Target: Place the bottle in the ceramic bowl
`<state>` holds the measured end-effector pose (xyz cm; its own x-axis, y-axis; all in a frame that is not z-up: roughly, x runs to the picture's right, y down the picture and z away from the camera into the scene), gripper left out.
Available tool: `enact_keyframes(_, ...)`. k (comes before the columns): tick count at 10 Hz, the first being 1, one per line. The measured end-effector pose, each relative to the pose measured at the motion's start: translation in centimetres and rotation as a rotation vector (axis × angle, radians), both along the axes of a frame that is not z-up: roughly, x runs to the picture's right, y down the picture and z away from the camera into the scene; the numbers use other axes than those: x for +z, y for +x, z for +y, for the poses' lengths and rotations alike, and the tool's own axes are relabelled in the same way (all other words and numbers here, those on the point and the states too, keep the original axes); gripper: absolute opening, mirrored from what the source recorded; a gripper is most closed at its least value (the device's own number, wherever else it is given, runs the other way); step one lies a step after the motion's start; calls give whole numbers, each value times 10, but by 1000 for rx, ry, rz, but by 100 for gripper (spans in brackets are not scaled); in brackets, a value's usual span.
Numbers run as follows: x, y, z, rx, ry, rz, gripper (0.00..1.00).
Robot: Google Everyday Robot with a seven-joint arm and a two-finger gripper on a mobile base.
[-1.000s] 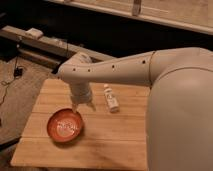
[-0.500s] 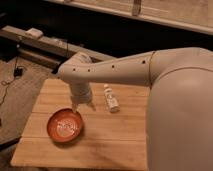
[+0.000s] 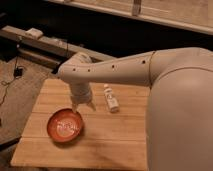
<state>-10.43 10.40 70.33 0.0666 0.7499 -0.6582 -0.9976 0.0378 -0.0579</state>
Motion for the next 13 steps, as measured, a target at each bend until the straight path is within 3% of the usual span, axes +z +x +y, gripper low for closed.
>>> enact_keyframes(3, 0, 2, -1, 6, 7, 2, 65)
enact_keyframes(5, 8, 18, -14, 21, 32, 9, 65)
enact_keyframes(10, 52, 80, -66, -28, 77, 13, 65)
enact_keyframes(13, 89, 119, -85, -93, 86, -23, 65)
